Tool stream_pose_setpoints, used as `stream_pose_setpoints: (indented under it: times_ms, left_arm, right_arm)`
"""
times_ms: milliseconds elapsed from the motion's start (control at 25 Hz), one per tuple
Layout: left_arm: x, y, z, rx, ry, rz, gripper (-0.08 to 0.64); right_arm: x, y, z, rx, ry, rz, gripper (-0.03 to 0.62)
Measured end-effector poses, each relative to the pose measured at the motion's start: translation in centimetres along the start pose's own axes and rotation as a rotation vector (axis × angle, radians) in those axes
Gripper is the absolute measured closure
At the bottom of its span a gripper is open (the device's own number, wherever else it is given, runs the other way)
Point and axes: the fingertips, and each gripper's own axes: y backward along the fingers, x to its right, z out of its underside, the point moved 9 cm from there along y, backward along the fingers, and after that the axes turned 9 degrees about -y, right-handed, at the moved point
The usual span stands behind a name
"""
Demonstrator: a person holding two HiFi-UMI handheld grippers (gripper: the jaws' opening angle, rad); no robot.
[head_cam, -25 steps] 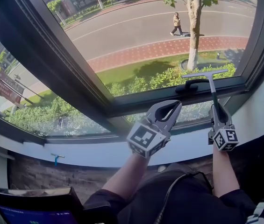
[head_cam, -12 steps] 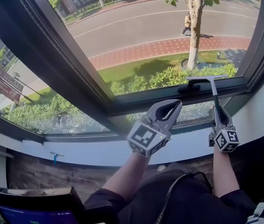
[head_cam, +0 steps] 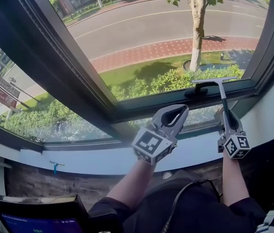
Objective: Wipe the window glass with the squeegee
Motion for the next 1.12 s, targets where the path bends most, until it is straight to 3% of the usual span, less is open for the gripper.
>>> stream_pose_setpoints:
  times_ms: [360, 800, 1120]
  left_arm:
    - [0.4, 2.2, -1.1, -0.002, 0.007, -0.036, 0.557]
    - [6.1, 2.8, -3.7, 0.015, -0.022, -0.127, 0.557]
    - [8.3, 3.6, -4.9, -0.009, -0.052, -0.17, 0.557]
  right_arm:
    - [-1.6, 0.9, -1.7, 0.02, 0.028, -0.048, 0.491]
    - [-1.6, 4.0, -6.4, 0.046, 0.072, -0.199, 0.491]
    - [-2.7, 4.0, -10.1, 0.108, 0.05, -0.256, 0.492]
